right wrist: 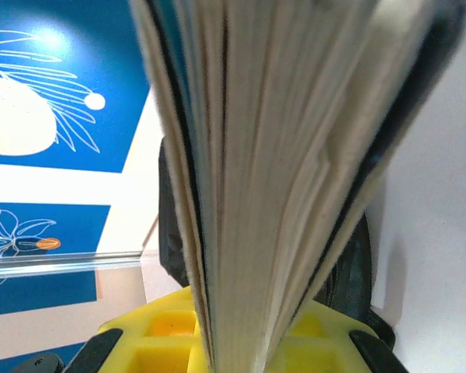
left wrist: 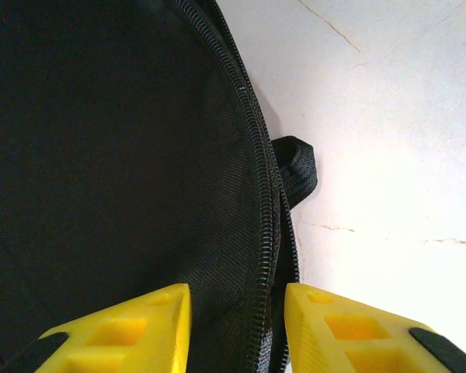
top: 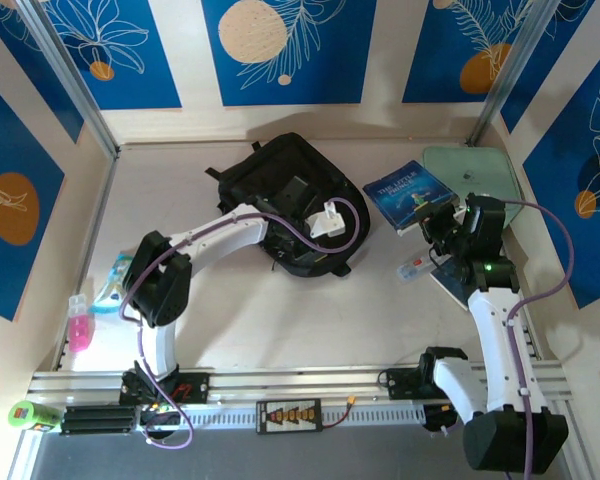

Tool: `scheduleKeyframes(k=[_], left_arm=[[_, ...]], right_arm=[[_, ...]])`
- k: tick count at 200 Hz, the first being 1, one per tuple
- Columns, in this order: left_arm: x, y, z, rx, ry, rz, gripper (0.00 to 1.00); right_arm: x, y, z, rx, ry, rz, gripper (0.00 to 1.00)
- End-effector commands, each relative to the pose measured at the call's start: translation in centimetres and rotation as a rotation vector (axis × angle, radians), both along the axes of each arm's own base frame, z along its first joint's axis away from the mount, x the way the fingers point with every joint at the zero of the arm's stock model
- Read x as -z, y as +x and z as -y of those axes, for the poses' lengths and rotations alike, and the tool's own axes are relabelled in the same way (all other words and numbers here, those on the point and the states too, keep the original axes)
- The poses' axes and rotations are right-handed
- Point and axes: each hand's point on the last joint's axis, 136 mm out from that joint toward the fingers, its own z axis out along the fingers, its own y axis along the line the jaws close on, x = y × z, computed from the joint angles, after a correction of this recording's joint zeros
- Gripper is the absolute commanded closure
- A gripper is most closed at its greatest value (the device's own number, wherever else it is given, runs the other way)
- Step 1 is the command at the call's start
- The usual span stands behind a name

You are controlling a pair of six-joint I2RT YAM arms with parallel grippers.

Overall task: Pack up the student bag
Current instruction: Open the student bag at the top-center of the table.

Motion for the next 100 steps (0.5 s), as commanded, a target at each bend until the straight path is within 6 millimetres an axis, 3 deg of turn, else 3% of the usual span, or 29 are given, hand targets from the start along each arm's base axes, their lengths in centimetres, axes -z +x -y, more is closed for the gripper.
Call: scheduleKeyframes(k=[1, 68, 100], left_arm=[[0.6, -0.9, 0.4, 0.060, 0.022, -0.023, 0.63], [1.7, -0.9, 0.7, 0.116, 0.103, -0.003, 0.69], [0.2, 0.5, 0.1, 0.108, 0.159, 0.087, 0.85]], right_arm=[[-1.8, -0.2, -0.3, -0.029, 0.013, 0.072, 1.00], [-1.1, -0.3, -0.1, -0.020, 0.027, 0.054, 1.00], [-1.2, -0.5, 0.3, -0.015, -0.003, 0.046, 1.00]])
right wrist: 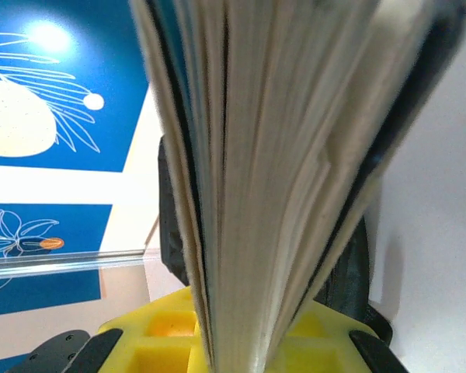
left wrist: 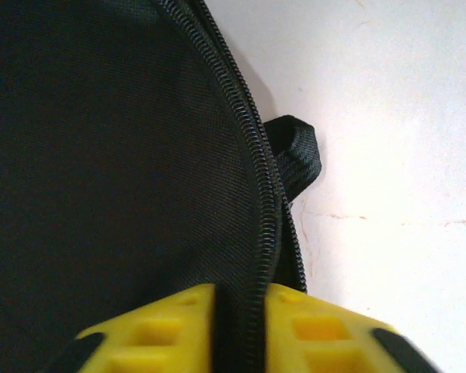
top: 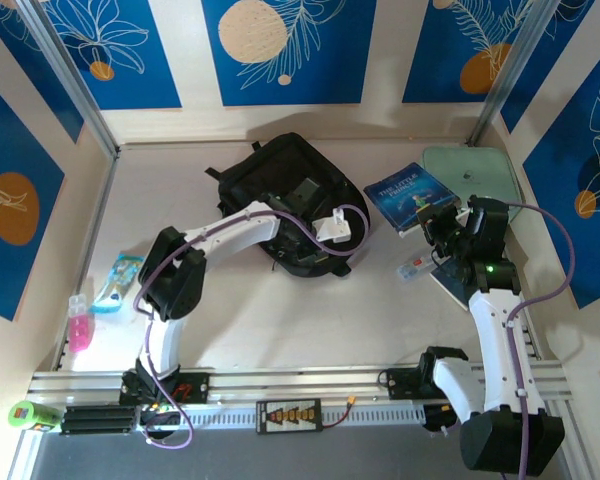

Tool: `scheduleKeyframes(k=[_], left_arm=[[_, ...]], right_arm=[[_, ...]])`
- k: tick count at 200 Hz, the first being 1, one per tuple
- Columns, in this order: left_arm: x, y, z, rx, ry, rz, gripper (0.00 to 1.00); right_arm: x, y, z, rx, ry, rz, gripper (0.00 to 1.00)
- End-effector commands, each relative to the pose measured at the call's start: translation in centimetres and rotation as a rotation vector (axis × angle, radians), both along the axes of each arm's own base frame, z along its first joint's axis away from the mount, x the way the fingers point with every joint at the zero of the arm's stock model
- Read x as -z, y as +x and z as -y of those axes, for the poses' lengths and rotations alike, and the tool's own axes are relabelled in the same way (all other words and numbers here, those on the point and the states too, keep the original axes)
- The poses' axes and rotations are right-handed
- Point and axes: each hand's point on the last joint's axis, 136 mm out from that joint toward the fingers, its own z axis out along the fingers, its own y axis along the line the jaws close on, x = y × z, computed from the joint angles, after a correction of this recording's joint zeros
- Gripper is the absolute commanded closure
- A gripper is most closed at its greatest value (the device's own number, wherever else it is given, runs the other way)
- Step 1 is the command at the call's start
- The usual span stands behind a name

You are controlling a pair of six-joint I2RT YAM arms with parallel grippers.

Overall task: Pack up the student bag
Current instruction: Open the student bag at the top-center of the table, then place the book in the student bag.

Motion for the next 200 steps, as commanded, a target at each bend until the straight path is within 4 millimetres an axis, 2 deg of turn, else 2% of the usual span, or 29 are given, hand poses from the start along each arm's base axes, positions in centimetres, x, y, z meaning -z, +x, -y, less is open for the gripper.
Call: scheduleKeyframes(k=[1, 36, 59, 92, 120, 161, 200], left_arm=[[-1.5, 0.4, -0.4, 0.029, 0.047, 0.070, 0.86], [-5.0, 1.4, -0.8, -0.028, -0.021, 0.139, 1.00], [-8.3, 3.1, -1.6, -0.140, -0.120, 0.209, 1.00], [-13.8, 5.8, -3.3, -0.343, -0.356, 0.340, 1.00], [-17.0, 7.3, -4.7, -0.492, -0.527, 0.433, 1.00], [-18.5, 6.6, -3.9, -0.460, -0.656, 0.440, 1.00], [-19.0, 5.3, -3.4, -0.380, -0.699, 0.450, 1.00]], right_arm=[[-1.4, -0.2, 0.0, -0.014, -0.020, 0.053, 1.00], [-1.5, -0.8, 0.8, -0.007, -0.062, 0.043, 1.00], [-1.6, -1.4, 1.2, -0.004, -0.079, 0.035, 1.00], [-1.5, -2.6, 0.9, -0.033, -0.065, 0.014, 1.00], [-1.8, -3.6, 0.0, -0.064, -0.022, 0.004, 1.00], [-0.2, -3.8, -3.4, -0.160, 0.141, -0.038, 1.00], [1.2, -2.4, -7.0, -0.236, 0.168, -0.072, 1.00]])
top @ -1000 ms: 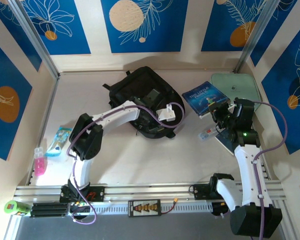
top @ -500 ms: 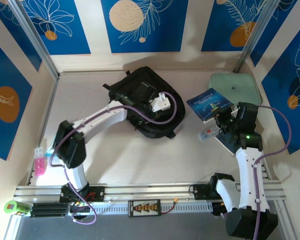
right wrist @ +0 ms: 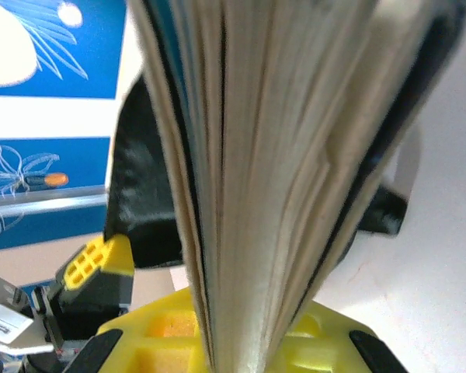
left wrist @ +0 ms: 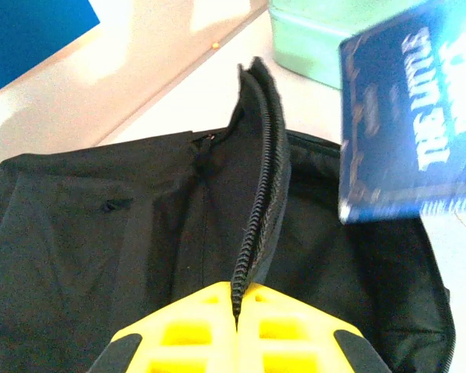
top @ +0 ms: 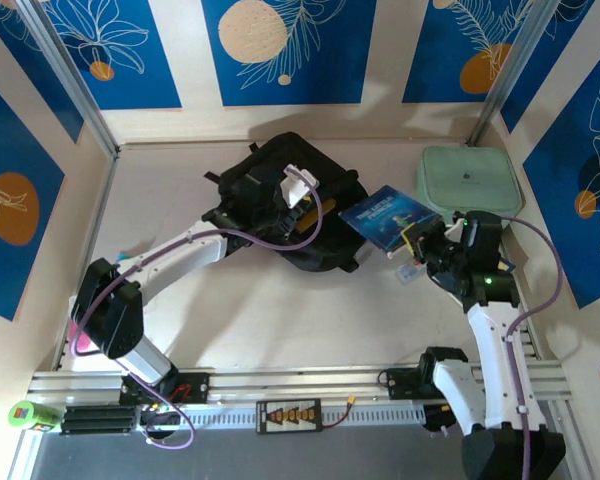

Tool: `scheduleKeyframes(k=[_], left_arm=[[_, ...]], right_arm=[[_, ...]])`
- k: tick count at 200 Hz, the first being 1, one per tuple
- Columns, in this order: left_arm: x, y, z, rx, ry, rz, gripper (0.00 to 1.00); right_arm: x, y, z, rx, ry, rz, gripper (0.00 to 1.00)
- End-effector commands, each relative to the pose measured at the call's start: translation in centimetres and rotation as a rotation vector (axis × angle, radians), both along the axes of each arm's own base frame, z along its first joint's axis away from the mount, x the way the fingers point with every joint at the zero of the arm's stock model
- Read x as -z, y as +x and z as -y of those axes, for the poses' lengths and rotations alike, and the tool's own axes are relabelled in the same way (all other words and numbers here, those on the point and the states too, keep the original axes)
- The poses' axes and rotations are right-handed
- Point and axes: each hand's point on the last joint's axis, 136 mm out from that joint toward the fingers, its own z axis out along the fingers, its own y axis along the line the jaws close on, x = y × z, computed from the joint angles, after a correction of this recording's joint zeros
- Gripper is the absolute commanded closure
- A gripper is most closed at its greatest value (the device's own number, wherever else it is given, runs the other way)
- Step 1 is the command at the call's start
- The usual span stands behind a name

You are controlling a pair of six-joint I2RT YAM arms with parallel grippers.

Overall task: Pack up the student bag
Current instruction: Place the book in the student bag.

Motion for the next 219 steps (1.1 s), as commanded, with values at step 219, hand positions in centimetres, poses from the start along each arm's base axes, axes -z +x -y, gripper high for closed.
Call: scheduleKeyframes(k=[219], left_arm=[[-5.7, -3.2, 1.9, 0.174, -0.233, 0.114, 1.00]], right_arm=[[12.7, 15.6, -12.1, -0.098, -0.081, -0.199, 1.00]])
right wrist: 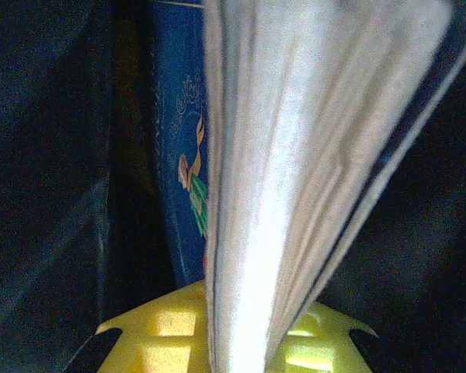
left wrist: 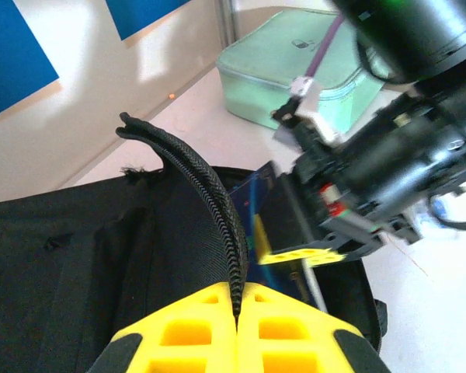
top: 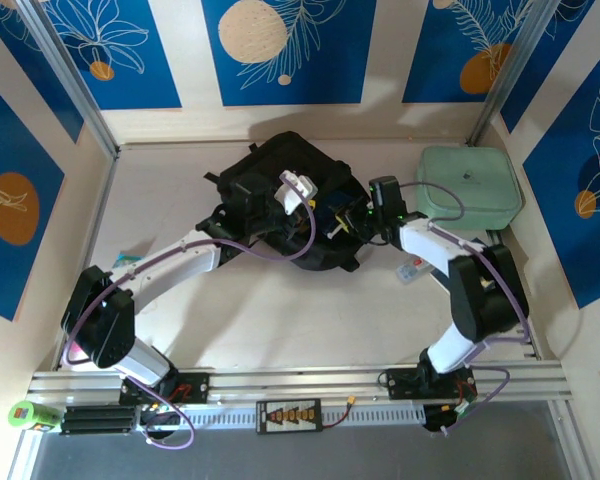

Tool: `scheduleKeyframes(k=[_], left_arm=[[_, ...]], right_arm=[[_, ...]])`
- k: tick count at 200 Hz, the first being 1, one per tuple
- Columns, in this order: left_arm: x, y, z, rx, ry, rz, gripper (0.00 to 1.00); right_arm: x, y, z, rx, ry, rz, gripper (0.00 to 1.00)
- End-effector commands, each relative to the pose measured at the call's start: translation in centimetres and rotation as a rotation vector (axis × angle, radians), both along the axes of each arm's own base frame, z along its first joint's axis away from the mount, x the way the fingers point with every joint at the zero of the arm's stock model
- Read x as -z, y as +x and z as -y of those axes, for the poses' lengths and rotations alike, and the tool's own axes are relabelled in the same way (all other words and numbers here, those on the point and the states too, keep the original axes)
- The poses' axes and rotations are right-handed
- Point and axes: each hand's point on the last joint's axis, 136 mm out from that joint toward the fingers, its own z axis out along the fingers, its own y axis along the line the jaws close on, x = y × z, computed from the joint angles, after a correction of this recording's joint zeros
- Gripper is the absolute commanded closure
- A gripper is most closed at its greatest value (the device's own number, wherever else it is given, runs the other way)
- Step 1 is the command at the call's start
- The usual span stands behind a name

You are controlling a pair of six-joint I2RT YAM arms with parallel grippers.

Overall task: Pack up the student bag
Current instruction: Place the book in the student bag.

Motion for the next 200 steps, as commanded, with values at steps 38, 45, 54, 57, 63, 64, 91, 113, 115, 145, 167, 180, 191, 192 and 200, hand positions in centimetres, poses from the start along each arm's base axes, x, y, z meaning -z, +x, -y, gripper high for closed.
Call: scheduleKeyframes(k=[38, 45, 54, 57, 63, 64, 91, 113, 115, 145, 167, 180, 191, 192, 200], left_arm=[[-4.4, -0.4, 0.6, 0.027, -0.121, 0.090, 1.00], [-4.3, -0.3, 0.5, 0.019, -0.117, 0.094, 1.00], [-4.3, -0.1, 0.3, 0.008, -0.114, 0.098, 1.00], [-4.2, 0.0, 0.3, 0.006, -0.113, 0.097, 1.00], [-4.1, 0.1, 0.2, -0.002, -0.111, 0.099, 1.00], [-4.1, 0.2, 0.1, -0.004, -0.111, 0.099, 1.00], [-3.6, 0.6, -0.2, -0.025, -0.107, 0.085, 1.00], [-3.2, 0.9, -0.5, -0.036, -0.109, 0.071, 1.00], [-3.2, 0.9, -0.5, -0.036, -0.109, 0.071, 1.00], [-2.5, 1.2, -0.9, -0.049, -0.105, 0.056, 1.00], [-1.3, 2.1, -1.8, -0.094, -0.104, 0.008, 1.00], [-0.3, 2.8, -2.8, -0.125, -0.102, -0.032, 1.00], [0.8, 3.1, -3.4, -0.139, -0.098, -0.064, 1.00], [0.9, 3.1, -3.4, -0.139, -0.099, -0.066, 1.00], [1.6, 3.2, -3.9, -0.150, -0.092, -0.083, 1.00]], right_arm=[[3.4, 4.8, -3.5, -0.028, -0.006, -0.034, 0.96], [3.9, 5.0, -3.9, -0.031, -0.004, -0.042, 0.94], [4.3, 5.4, -4.6, -0.037, 0.012, -0.035, 0.92], [4.3, 5.6, -4.8, -0.037, 0.018, -0.030, 0.91], [4.5, 5.8, -5.2, -0.036, 0.033, -0.016, 0.90], [4.5, 5.8, -5.3, -0.038, 0.035, -0.014, 0.90], [5.0, 6.4, -6.3, -0.050, 0.060, 0.017, 0.84], [5.3, 6.1, -6.2, -0.053, 0.075, 0.006, 0.75], [5.2, 6.1, -6.2, -0.054, 0.076, 0.007, 0.74], [3.7, 4.2, -5.1, -0.067, 0.070, 0.009, 0.52], [1.7, 1.8, -3.8, -0.087, 0.042, 0.028, 0.37], [0.6, 0.0, -2.8, -0.099, 0.015, 0.039, 0.32], [-0.3, -1.7, -1.8, -0.105, -0.011, 0.039, 0.30], [-0.3, -1.8, -1.7, -0.106, -0.014, 0.039, 0.30], [-0.8, -3.0, -0.9, -0.114, -0.036, 0.047, 0.29]])
